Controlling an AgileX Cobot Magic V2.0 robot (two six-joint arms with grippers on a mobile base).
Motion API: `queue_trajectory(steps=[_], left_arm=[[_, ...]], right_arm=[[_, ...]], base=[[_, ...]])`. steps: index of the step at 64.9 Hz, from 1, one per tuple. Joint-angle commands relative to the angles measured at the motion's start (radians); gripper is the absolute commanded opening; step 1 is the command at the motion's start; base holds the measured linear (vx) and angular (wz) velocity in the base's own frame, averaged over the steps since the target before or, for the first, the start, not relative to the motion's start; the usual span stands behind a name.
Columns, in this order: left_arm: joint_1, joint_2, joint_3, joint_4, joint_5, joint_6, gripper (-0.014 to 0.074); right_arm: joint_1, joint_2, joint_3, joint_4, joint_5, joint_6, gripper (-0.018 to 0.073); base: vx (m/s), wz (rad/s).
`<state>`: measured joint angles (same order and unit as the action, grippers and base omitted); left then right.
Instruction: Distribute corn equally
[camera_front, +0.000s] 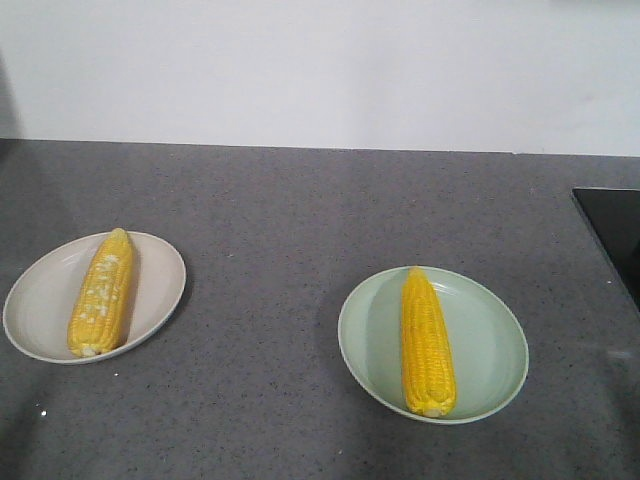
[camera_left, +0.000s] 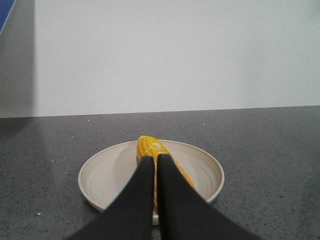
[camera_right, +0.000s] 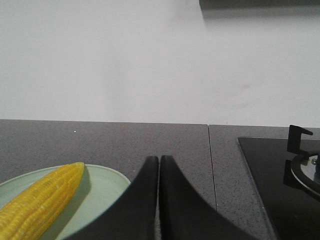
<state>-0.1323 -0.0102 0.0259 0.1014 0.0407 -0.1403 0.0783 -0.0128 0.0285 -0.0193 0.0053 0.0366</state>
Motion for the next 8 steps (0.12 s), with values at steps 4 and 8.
queue_trajectory(steps=[4, 8], left_arm=[[0.001, -0.017, 0.015, -0.01, -0.08, 0.0, -0.0006], [0.001, -0.017, 0.015, -0.01, -0.08, 0.0, -0.0006]], right_arm=[[-0.004, -0.002, 0.009, -0.008, -0.074, 0.0, -0.0011], [-0.004, -0.002, 0.009, -0.008, -0.074, 0.0, -0.0011]], base=[[0.0, 0.0], [0.0, 0.0]])
